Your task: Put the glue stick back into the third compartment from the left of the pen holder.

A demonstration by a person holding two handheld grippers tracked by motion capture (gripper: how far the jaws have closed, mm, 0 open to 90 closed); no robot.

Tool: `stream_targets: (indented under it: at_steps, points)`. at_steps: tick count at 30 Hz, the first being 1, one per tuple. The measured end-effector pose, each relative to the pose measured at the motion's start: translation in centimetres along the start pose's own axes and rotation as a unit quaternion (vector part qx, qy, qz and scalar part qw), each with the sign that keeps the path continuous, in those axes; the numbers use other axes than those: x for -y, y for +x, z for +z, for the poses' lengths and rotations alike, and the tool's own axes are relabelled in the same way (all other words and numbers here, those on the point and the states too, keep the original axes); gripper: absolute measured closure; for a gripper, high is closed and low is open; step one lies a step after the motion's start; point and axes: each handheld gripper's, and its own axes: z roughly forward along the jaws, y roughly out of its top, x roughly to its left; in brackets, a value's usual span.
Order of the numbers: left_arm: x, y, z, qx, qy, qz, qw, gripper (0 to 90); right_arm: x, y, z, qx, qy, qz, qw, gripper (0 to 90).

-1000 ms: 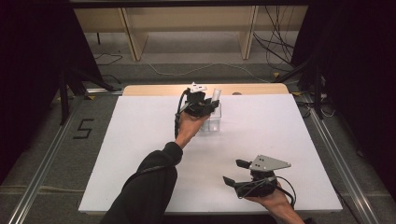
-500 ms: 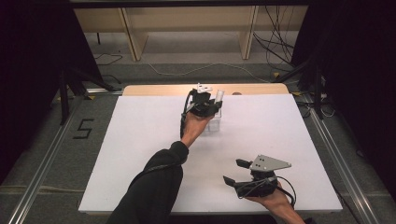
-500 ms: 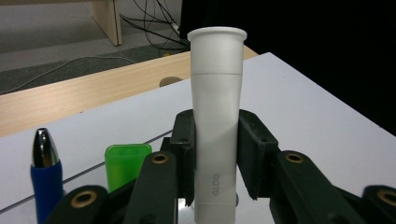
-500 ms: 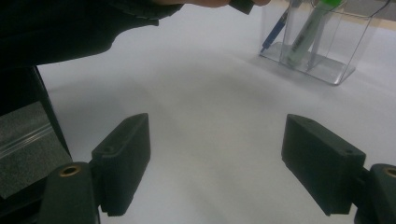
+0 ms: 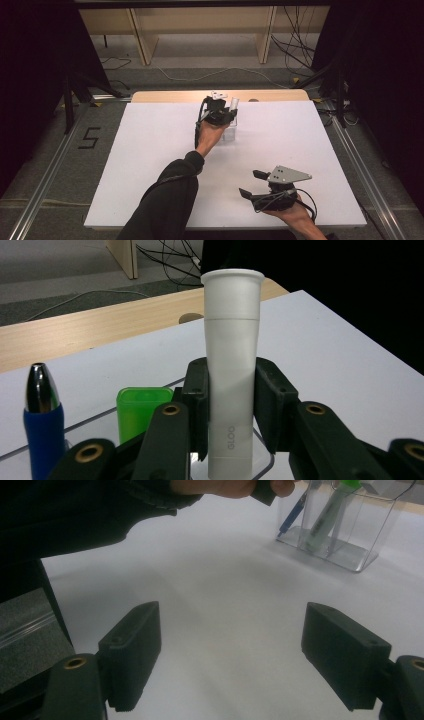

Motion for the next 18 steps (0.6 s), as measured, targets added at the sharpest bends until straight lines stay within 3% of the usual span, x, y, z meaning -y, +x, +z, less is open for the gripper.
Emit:
stream_targets:
  at_steps: [11,14,18]
  points:
    - [-0.15,-0.61,0.4,-0.008,0.017,-0.011,0.9998,69.3,-0.03,0.05,-0.05,-0.003,-0.001,0.0,1.0,25.2]
    - [-0.11,-0.65,0.47,-0.015,0.024,-0.003,0.9996,69.4,-0.01,0.05,-0.02,-0.005,-0.003,0.0,1.0,25.3]
    - [0.1,-0.61,0.74,-0.019,0.025,-0.017,0.9993,69.3,-0.04,0.06,-0.1,-0.004,-0.001,0.0,1.0,25.3]
